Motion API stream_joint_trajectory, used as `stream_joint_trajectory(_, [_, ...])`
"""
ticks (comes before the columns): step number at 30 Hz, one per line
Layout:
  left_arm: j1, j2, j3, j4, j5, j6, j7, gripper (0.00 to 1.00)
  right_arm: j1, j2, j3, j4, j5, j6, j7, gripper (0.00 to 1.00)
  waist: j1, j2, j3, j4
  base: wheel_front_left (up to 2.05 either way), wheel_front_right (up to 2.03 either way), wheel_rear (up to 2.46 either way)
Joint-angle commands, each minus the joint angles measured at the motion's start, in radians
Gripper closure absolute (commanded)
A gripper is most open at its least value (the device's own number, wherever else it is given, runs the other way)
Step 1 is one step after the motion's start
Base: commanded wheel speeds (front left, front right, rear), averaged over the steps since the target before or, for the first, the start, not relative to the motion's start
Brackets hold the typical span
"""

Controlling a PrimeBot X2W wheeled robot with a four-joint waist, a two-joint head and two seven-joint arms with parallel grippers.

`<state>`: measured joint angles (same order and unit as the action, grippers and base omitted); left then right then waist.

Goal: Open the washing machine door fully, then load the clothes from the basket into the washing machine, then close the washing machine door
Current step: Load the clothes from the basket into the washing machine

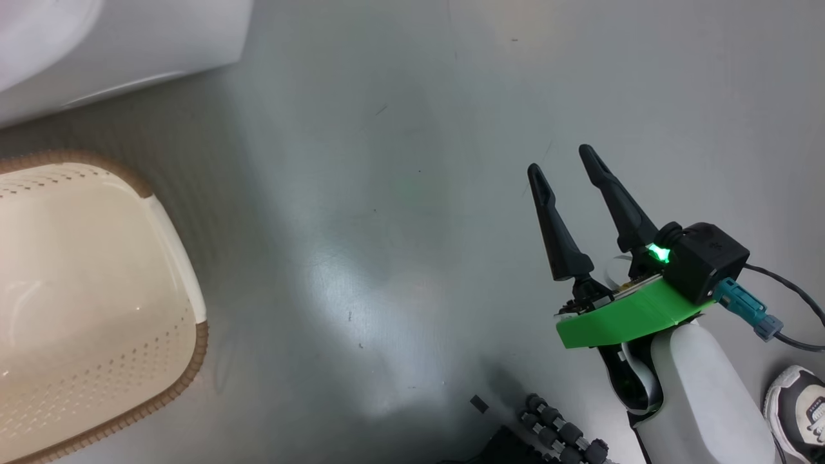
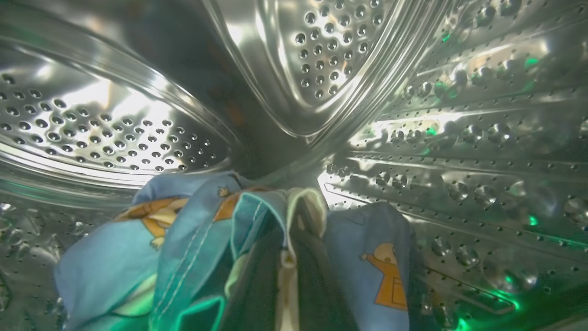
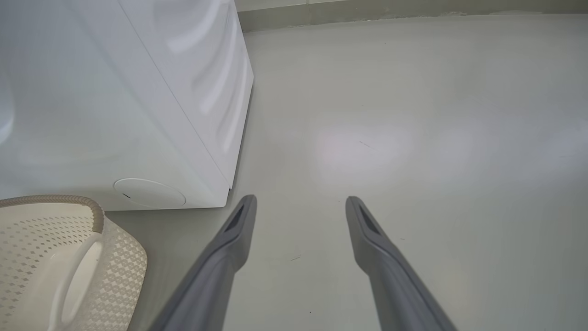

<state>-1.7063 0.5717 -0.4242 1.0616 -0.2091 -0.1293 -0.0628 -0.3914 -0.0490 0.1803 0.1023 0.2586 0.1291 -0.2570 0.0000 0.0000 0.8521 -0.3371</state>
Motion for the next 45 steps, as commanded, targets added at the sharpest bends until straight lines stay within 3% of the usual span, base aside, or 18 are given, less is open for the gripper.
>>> stream_joint_trajectory(1, [-0.023,0.036,-0.005,-0.015,-0.006,-0.001,-0.004,0.72,0.024,-0.001,0.018,-0.021,0.013,0.002,-0.005,0.0,0.0,0.0,-0.001,-0.001,0.0,0.0,0.0])
stream_joint_trajectory(2, [-0.025,0.039,-0.024,-0.013,-0.012,-0.001,-0.007,0.0,0.024,-0.001,0.016,-0.022,0.016,0.002,-0.005,0.0,0.0,0.0,-0.001,-0.002,0.0,0.0,0.0])
stream_joint_trajectory(11, [-0.013,0.074,-0.091,0.039,-0.054,-0.001,-0.082,0.0,0.019,-0.001,0.003,-0.013,0.008,0.002,-0.005,0.0,0.0,0.0,-0.025,0.026,0.0,0.0,0.0])
stream_joint_trajectory(26, [0.196,-0.007,-0.07,0.088,-0.134,0.01,-0.192,0.0,0.033,-0.001,-0.042,0.008,-0.075,0.002,-0.005,0.0,0.0,0.0,-0.153,0.142,0.0,0.0,0.0])
stream_joint_trajectory(31, [0.315,-0.036,-0.051,0.04,-0.169,0.008,-0.198,0.0,0.049,-0.001,-0.071,0.019,-0.117,0.002,-0.005,0.0,0.0,0.0,-0.214,0.184,0.0,0.0,0.0])
stream_joint_trajectory(45, [0.756,-0.084,0.07,-0.292,-0.234,0.051,-0.199,0.0,0.104,-0.001,-0.173,0.025,-0.196,0.002,-0.005,0.0,0.0,0.0,-0.388,0.274,0.0,0.0,0.0])
